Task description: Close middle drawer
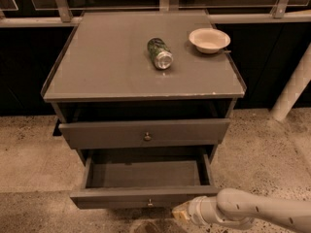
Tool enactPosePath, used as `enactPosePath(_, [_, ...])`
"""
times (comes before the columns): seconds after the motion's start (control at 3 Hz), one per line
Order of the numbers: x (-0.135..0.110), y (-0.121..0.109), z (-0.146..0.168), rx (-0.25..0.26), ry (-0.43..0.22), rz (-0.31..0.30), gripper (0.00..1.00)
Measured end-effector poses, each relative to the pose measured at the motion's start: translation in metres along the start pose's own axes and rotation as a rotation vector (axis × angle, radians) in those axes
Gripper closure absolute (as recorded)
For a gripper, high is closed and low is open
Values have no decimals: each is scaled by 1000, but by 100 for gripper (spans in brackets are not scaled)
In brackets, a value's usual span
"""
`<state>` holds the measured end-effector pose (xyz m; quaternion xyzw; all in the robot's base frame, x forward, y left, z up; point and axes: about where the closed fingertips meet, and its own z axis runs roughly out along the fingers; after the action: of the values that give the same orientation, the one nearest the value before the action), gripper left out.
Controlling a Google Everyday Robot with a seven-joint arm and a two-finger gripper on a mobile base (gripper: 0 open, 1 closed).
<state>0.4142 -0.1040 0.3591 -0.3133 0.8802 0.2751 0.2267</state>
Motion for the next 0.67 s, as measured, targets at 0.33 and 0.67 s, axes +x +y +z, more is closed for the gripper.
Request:
enactPosePath(0.33, [-12, -28, 11, 61, 10, -14, 100])
enactPosePath(0.67, [-21, -52, 28, 83, 27, -9, 100])
